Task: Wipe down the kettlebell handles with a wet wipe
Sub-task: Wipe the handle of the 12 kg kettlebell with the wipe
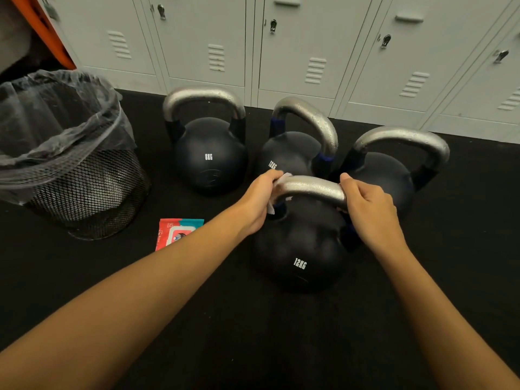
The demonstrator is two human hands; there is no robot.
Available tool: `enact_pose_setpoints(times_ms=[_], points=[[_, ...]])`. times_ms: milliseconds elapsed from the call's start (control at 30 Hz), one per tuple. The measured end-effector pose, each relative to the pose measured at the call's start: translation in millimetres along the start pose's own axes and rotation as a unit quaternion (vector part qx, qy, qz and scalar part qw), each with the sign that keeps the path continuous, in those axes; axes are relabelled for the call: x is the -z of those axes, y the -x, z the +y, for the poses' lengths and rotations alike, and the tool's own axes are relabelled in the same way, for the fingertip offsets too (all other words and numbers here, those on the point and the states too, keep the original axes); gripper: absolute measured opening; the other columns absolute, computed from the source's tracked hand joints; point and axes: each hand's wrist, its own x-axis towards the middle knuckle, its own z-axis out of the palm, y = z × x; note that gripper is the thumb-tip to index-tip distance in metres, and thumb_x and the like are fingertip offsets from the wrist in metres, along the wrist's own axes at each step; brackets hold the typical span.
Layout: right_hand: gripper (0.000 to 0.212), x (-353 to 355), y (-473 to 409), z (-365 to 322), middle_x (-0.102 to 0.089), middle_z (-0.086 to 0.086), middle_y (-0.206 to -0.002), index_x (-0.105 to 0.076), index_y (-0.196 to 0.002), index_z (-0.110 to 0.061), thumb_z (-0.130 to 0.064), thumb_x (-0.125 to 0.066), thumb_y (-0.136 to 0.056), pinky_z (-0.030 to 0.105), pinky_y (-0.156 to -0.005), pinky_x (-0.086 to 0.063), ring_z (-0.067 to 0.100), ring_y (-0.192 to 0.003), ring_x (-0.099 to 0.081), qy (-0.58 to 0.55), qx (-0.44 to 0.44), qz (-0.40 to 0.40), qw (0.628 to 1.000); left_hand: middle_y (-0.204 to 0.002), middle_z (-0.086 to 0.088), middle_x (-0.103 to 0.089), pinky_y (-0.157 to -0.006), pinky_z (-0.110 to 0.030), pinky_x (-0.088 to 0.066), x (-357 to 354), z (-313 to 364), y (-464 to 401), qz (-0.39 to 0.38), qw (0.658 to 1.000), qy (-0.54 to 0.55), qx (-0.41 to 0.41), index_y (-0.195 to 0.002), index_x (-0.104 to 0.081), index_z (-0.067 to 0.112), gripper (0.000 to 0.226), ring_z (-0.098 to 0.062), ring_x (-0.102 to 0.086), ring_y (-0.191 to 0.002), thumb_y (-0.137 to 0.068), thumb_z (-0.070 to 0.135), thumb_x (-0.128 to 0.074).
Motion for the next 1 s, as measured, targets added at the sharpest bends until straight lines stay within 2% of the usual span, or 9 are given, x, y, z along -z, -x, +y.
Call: enact_pose_setpoints(times_ms=[100,300,467,533,600,667,767,867,1000], points=[[0.054,-1,0,0,-0.064,0.020,-0.084,-0.064,-0.086,0.000,-0.046,-0.039,-0.102,0.027,-0.066,-0.039,0.026,-0.077,-0.058,-0.003,0.000,0.002,1.000,-0.088,0.000,-0.070,-0.074,-0.022,-0.046,-1,-6,4,-0.003,0.999,0.037,-0.019,-0.090,-0.068,0.017,0.038,-0.011,-0.063,-0.086,-0.102,0.033,-0.036],[0.056,-2,0,2,-0.063,0.020,-0.083,-0.060,-0.084,0.002,-0.047,-0.039,-0.101,0.029,-0.065,-0.039,0.018,-0.067,-0.051,0.000,0.002,0.008,1.000,-0.096,-0.006,-0.068,-0.073,-0.028,-0.047,-5,-26,23,0.068,0.989,0.123,0.033,-0.110,-0.065,0.020,0.037,-0.015,-0.063,-0.091,-0.101,0.041,-0.036],[0.056,-3,-1,3,-0.063,0.020,-0.083,-0.061,-0.086,0.002,-0.048,-0.039,-0.101,0.033,-0.067,-0.040,0.029,-0.078,-0.058,-0.007,0.002,0.007,1.000,-0.123,-0.009,-0.058,-0.100,-0.042,-0.043,-28,-24,37,0.121,0.983,0.133,-0.032,-0.109,-0.064,0.038,0.024,-0.023,-0.058,-0.104,-0.096,0.039,-0.043],[0.056,-4,0,4,-0.063,0.018,-0.082,-0.061,-0.086,0.001,-0.049,-0.039,-0.100,0.036,-0.070,-0.040,0.027,-0.079,-0.057,-0.005,0.001,0.006,1.000,-0.126,-0.007,-0.055,-0.104,-0.045,-0.040,-36,-21,44,0.135,0.983,0.120,-0.041,-0.122,-0.059,0.037,0.031,-0.021,-0.057,-0.104,-0.095,0.043,-0.044],[0.056,-4,0,4,-0.063,0.017,-0.081,-0.062,-0.086,0.000,-0.049,-0.038,-0.100,0.036,-0.069,-0.039,0.024,-0.077,-0.056,0.002,0.000,0.010,1.000,-0.142,-0.003,-0.046,-0.112,-0.043,-0.032,-41,-18,46,0.116,0.985,0.107,-0.068,-0.136,-0.048,0.033,0.043,-0.018,-0.048,-0.124,-0.095,0.044,-0.042],[0.057,-3,-1,4,-0.063,0.018,-0.082,-0.061,-0.085,0.001,-0.049,-0.038,-0.101,0.034,-0.068,-0.038,0.022,-0.073,-0.054,0.003,0.001,0.011,1.000,-0.158,0.004,-0.021,-0.119,-0.031,-0.009,-47,-14,52,0.083,0.988,0.031,-0.127,-0.147,-0.031,0.032,0.046,-0.014,-0.014,-0.146,-0.101,0.039,-0.033],[0.058,-1,1,3,-0.061,0.020,-0.079,-0.060,-0.086,0.003,-0.049,-0.038,-0.101,0.033,-0.063,-0.037,0.018,-0.066,-0.050,-0.003,0.005,0.000,1.000,-0.158,0.018,0.001,-0.116,-0.024,0.003,-55,-16,61,0.029,0.973,-0.108,-0.203,-0.152,-0.015,0.027,0.047,0.001,0.015,-0.143,-0.105,0.034,-0.021],[0.063,0,2,3,-0.059,0.005,-0.067,-0.064,-0.079,-0.006,-0.055,-0.031,-0.102,0.032,-0.061,-0.037,0.015,-0.065,-0.052,-0.031,-0.003,-0.021,0.999,-0.149,0.029,0.001,-0.117,-0.025,0.010,-58,-21,67,-0.027,0.932,-0.229,-0.280,-0.151,-0.019,0.023,0.047,0.014,0.023,-0.131,-0.106,0.033,-0.022],[0.057,2,0,3,-0.065,-0.007,-0.089,-0.068,-0.098,-0.039,-0.060,-0.015,-0.101,0.037,-0.087,-0.044,0.014,-0.090,-0.059,-0.043,-0.025,-0.049,0.998,-0.156,0.007,-0.025,-0.116,-0.021,0.008,-44,-31,53,0.033,0.850,-0.365,-0.378,-0.148,-0.032,0.021,0.045,-0.003,-0.001,-0.145,-0.105,0.030,-0.024]])
